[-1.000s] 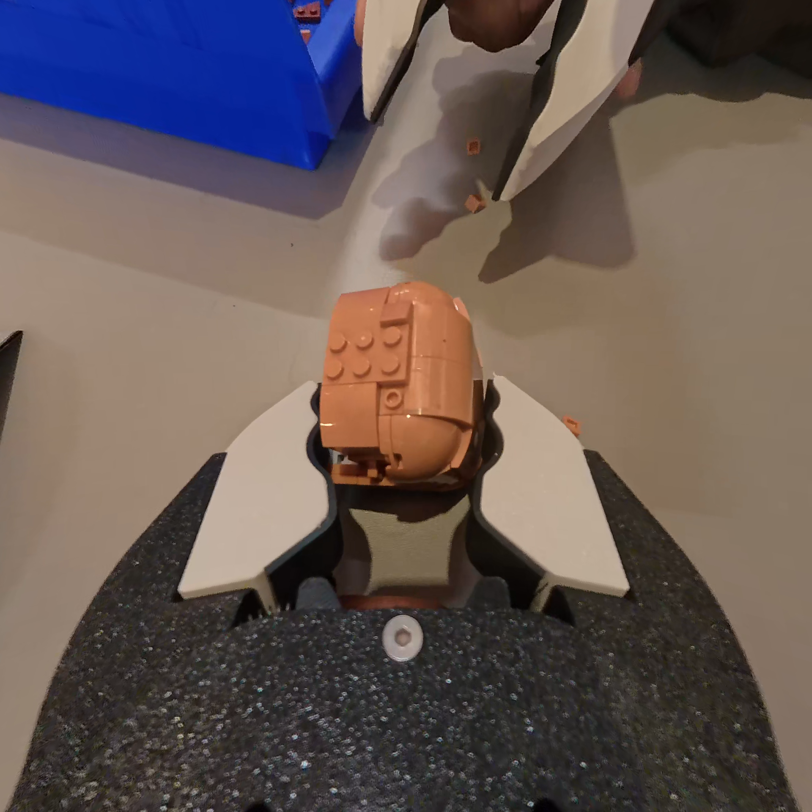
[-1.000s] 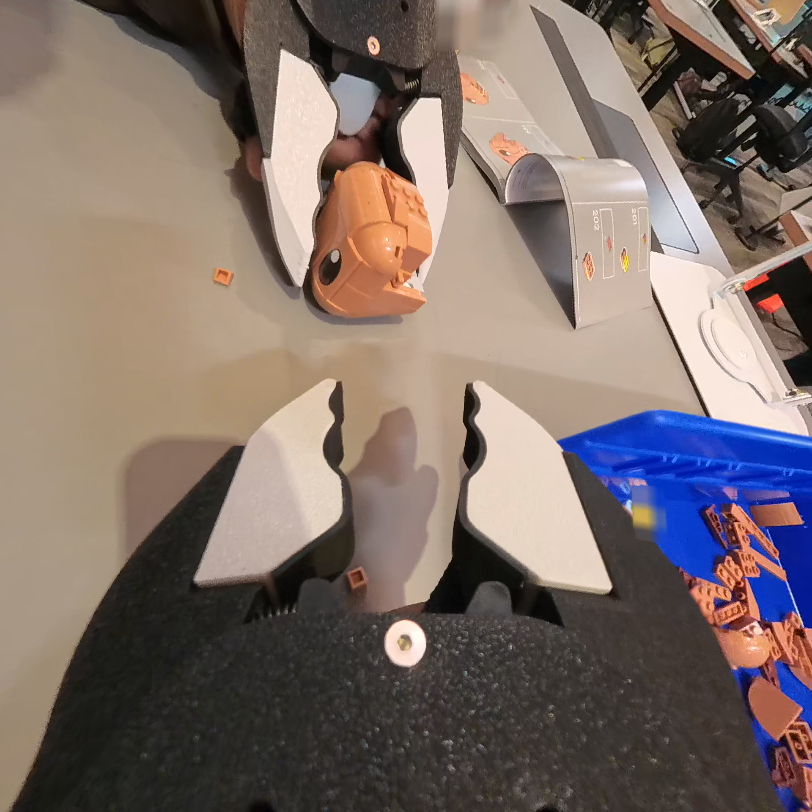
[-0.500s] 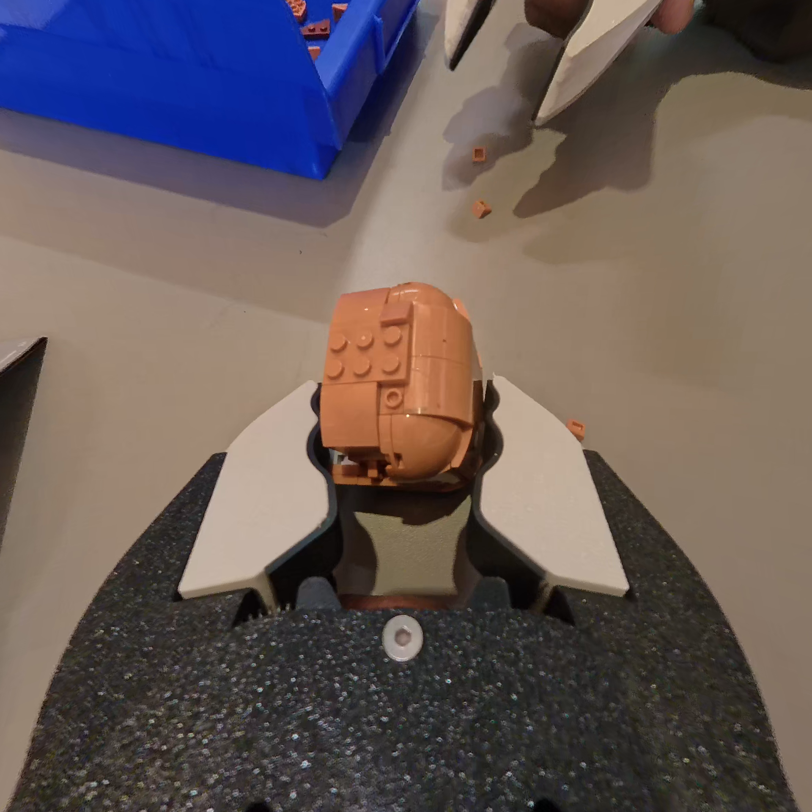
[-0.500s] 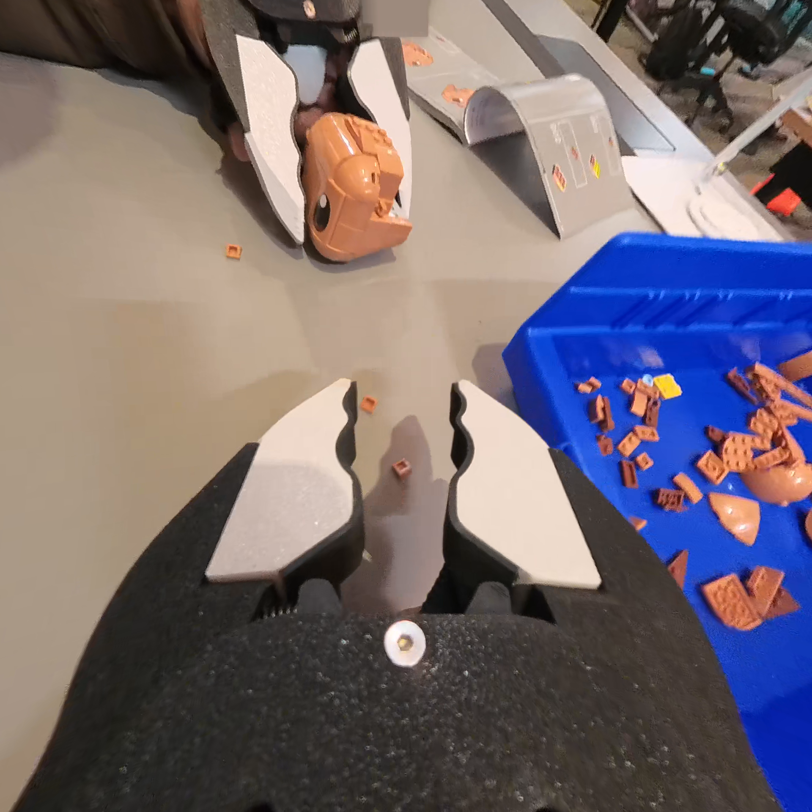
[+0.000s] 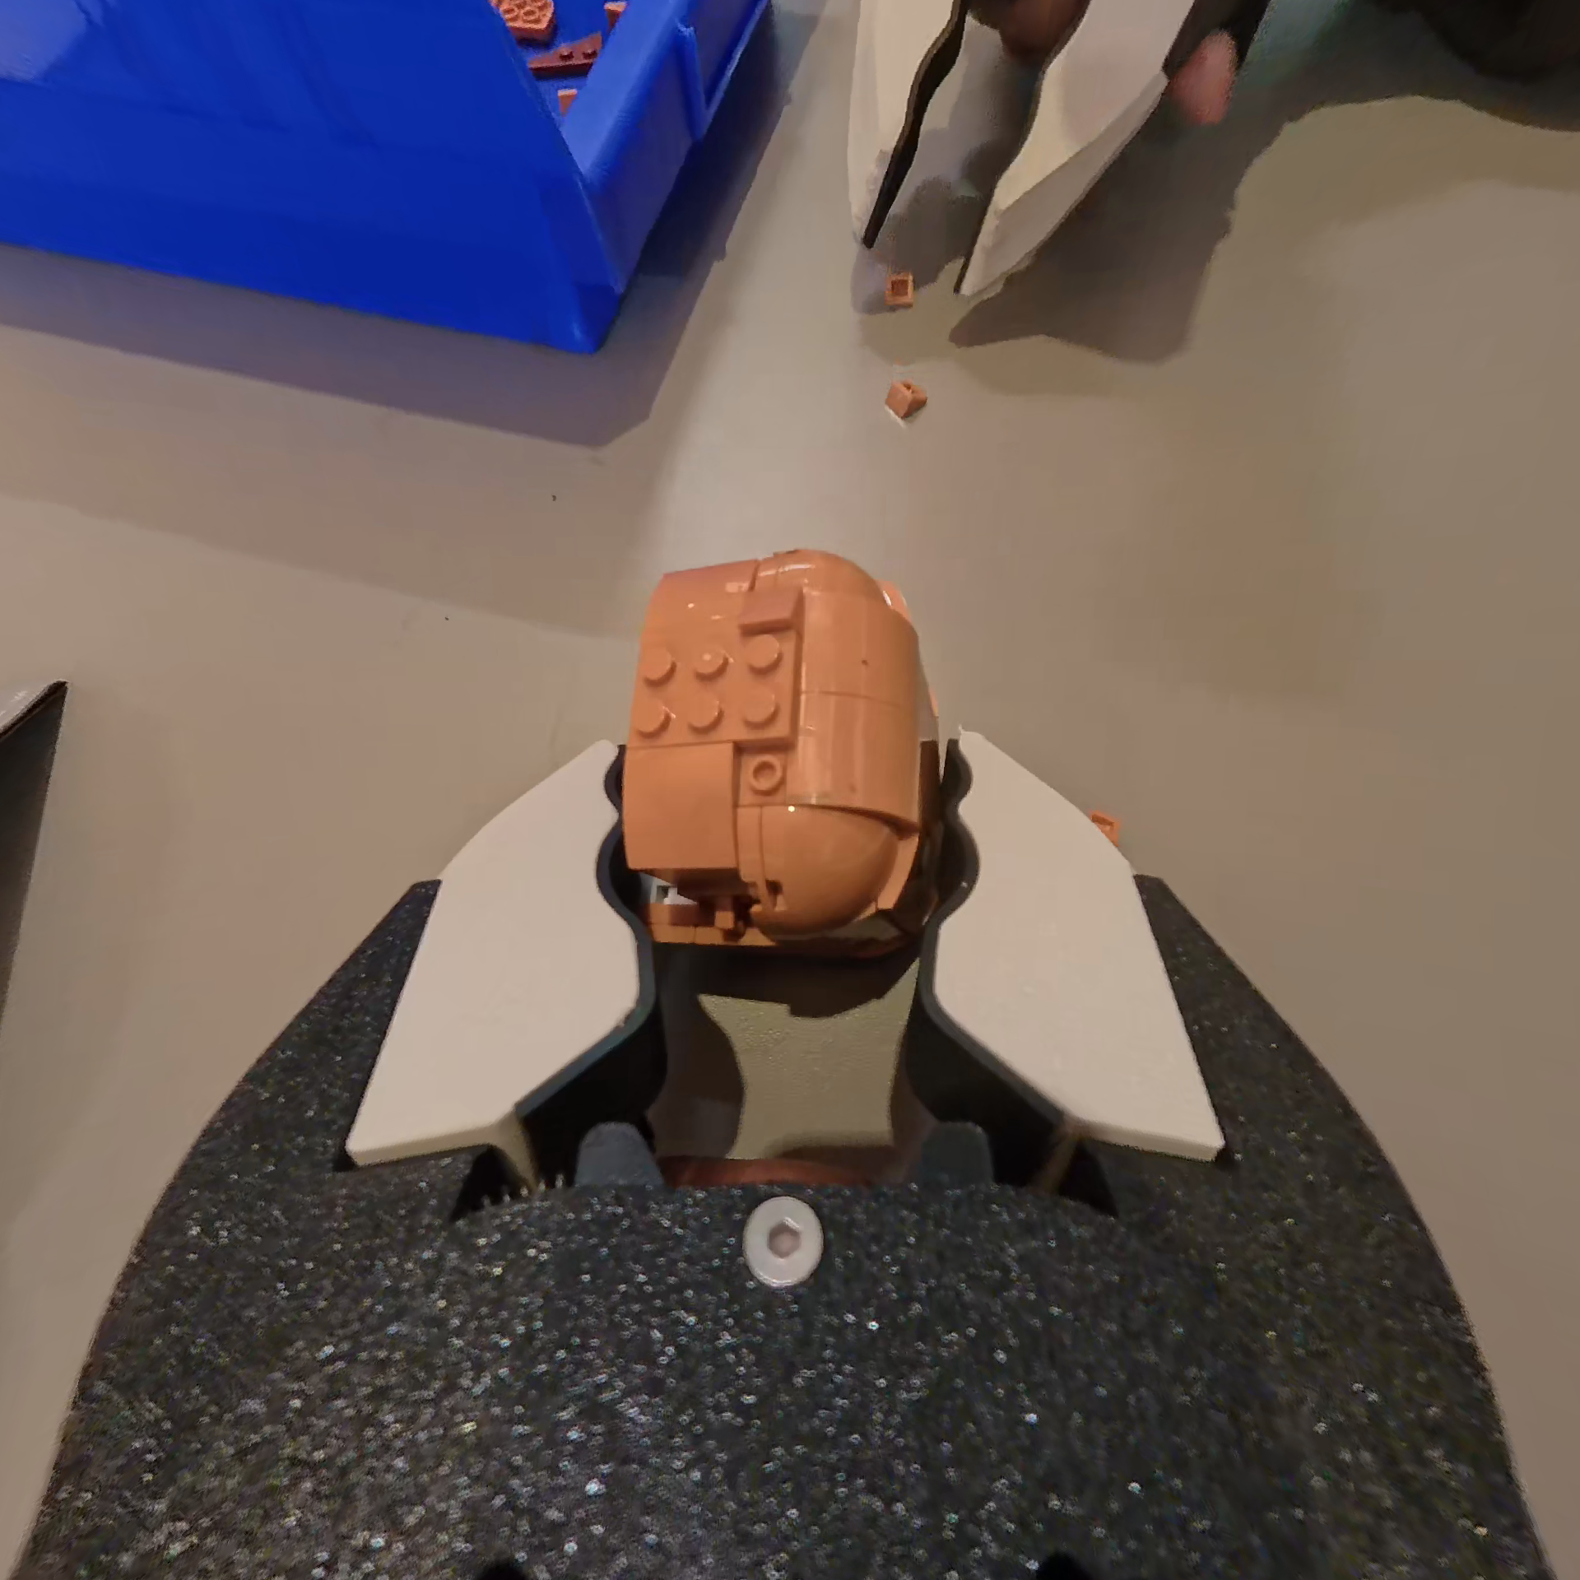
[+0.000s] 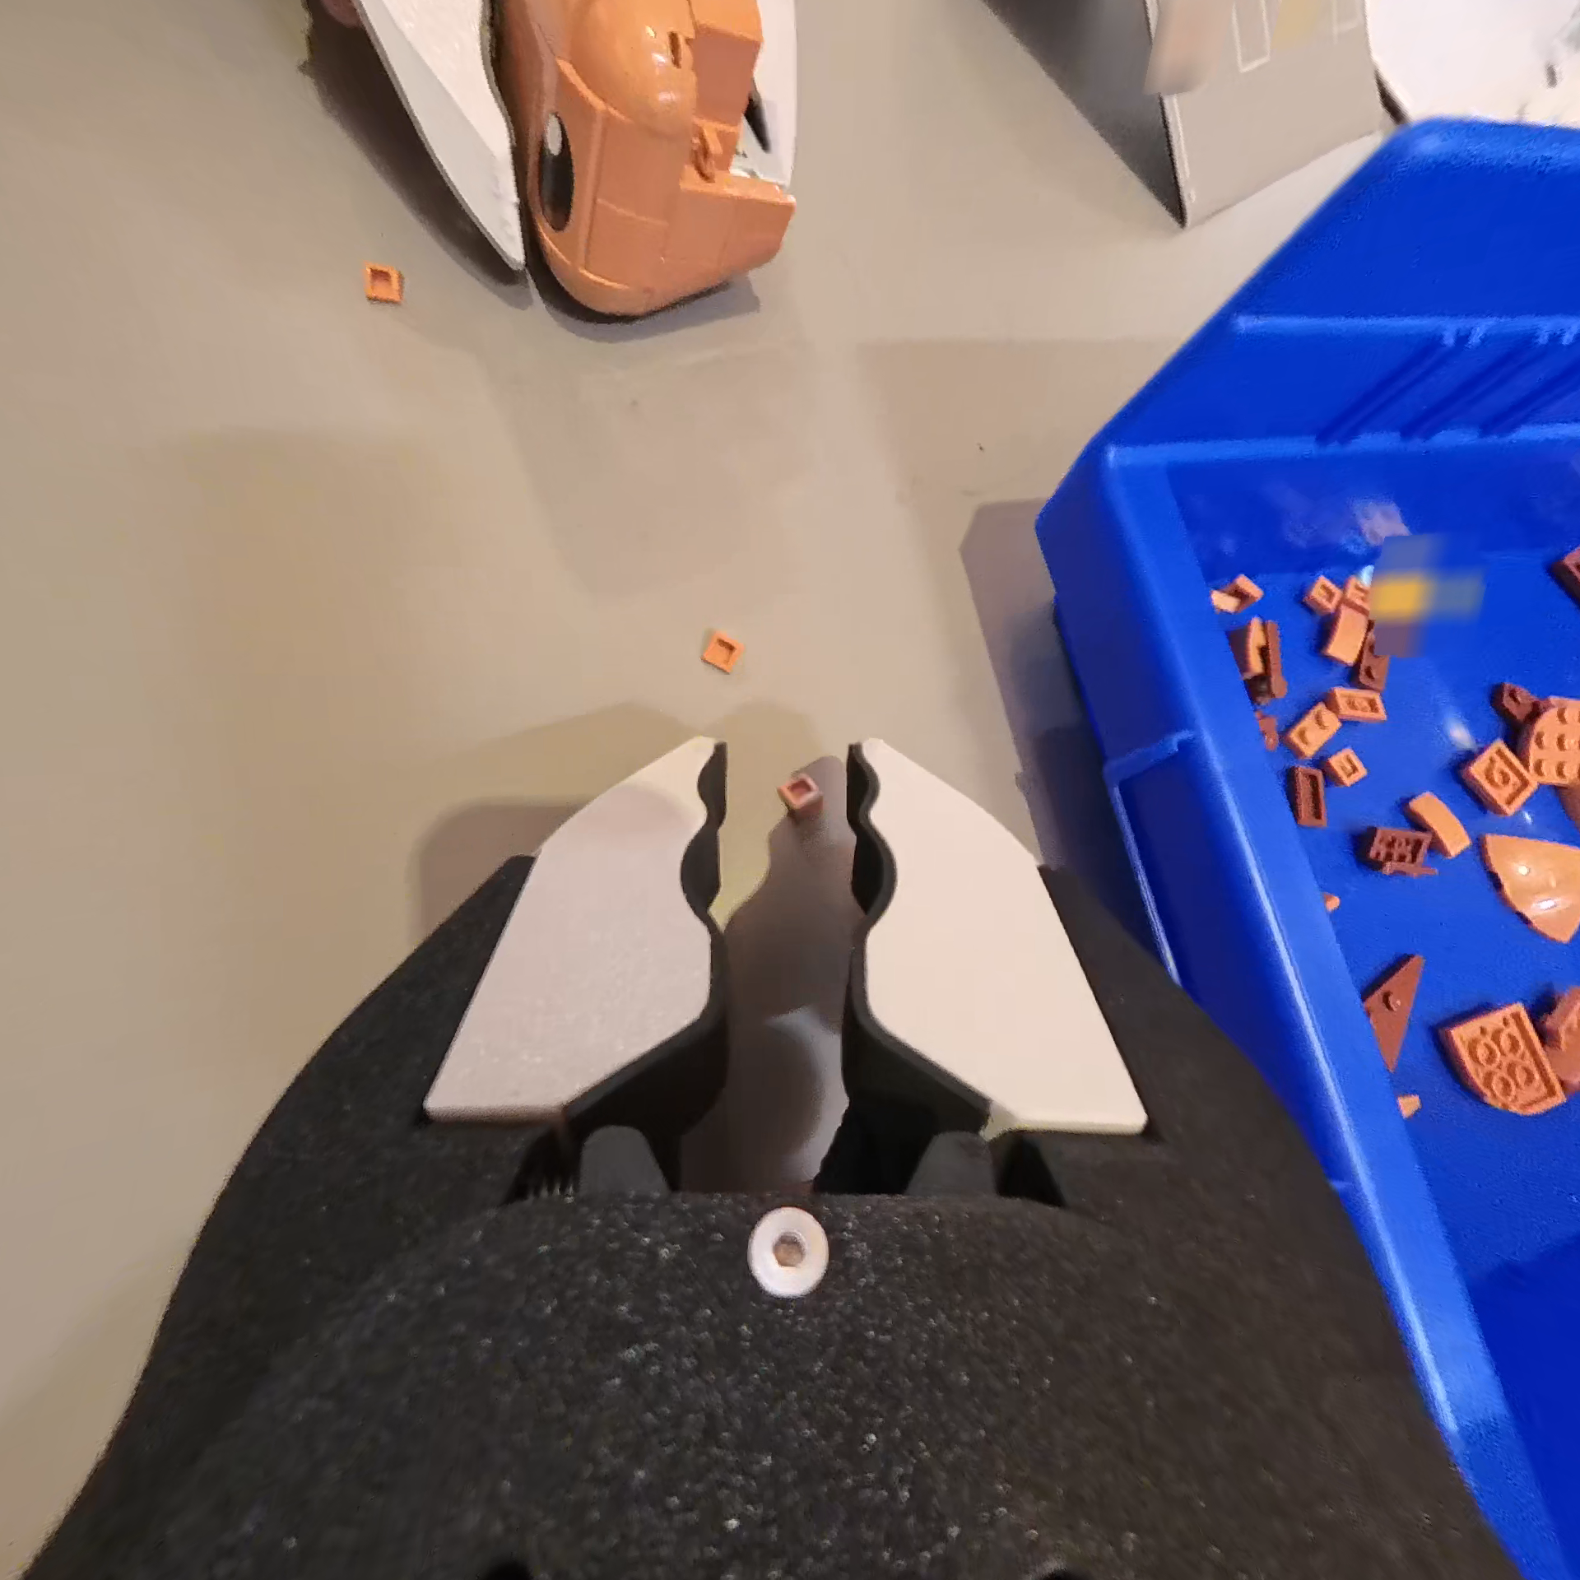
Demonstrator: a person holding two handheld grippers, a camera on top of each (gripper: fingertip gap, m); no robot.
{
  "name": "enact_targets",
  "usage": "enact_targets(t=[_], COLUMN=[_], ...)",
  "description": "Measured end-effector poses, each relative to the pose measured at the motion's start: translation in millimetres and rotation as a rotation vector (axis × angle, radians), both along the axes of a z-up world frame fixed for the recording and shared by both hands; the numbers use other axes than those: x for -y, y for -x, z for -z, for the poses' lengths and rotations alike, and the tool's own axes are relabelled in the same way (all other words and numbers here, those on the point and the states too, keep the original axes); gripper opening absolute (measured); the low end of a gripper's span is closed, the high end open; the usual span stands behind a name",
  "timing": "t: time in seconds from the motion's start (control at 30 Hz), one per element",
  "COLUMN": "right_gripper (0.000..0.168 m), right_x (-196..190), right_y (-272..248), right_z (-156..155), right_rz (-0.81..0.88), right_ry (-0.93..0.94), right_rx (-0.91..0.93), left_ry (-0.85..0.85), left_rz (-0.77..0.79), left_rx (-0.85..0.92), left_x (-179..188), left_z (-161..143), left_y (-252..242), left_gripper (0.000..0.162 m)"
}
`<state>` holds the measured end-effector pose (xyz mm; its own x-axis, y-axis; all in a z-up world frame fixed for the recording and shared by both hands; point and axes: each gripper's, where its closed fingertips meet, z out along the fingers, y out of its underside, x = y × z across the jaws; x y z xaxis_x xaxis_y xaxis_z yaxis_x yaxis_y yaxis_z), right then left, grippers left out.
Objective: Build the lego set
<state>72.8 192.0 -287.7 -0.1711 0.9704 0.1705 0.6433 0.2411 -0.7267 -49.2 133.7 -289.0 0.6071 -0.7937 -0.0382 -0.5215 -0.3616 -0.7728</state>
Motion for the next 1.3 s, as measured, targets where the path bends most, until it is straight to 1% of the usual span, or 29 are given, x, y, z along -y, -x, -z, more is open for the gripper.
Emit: enact_targets(t=[0.17, 0.37, 0.43, 0.63, 0.83, 1.0, 1.07, 1.13, 1.23, 1.3], right_gripper=[0.019, 0.010, 0.005, 0.000, 0.000, 0.010, 0.015, 0.020, 0.020, 0.020], right_x=[-7.1, -7.7, -7.4, 2.9, 5.9, 7.9, 11.2, 18.4, 40.2, 54.8], right_y=[-10.0, -6.8, -4.6, 7.1, 18.4, 14.5, 17.2, 22.6, 34.6, 40.5], right_z=[5.7, 10.5, 10.9, 5.4, -3.8, -0.9, 2.3, 0.8, -6.3, -6.1], right_rz=[0.037, 0.052, 0.052, 0.011, 0.006, 0.019, 0.009, -0.016, -0.074, -0.110], right_ry=[0.030, 0.020, 0.007, -0.022, -0.079, -0.014, -0.019, -0.024, 0.003, -0.006], right_rx=[0.030, 0.074, 0.083, 0.059, 0.046, 0.051, 0.075, 0.073, 0.043, 0.054], left_ry=[0.001, 0.003, 0.003, 0.004, 0.003, 0.004, 0.006, 0.007, -0.001, -0.007], left_rz=[0.003, 0.003, 0.004, 0.005, 0.013, 0.016, 0.016, 0.017, 0.013, 0.011], left_rx=[0.000, 0.000, 0.000, 0.000, -0.002, -0.001, 0.000, 0.000, -0.005, -0.009], left_x=[0.5, 0.5, 0.4, 0.9, 2.8, 3.5, 3.6, 3.7, 2.6, 1.8], left_z=[0.1, 0.2, 0.2, 0.2, 0.2, 0.2, 0.2, 0.2, 0.2, 0.1], left_y=[-0.2, -0.3, -0.4, -1.7, -5.2, -5.8, -5.8, -5.7, -4.0, -2.4], left_gripper=[0.068, 0.069, 0.068, 0.068, 0.069, 0.069, 0.068, 0.068, 0.069, 0.068])
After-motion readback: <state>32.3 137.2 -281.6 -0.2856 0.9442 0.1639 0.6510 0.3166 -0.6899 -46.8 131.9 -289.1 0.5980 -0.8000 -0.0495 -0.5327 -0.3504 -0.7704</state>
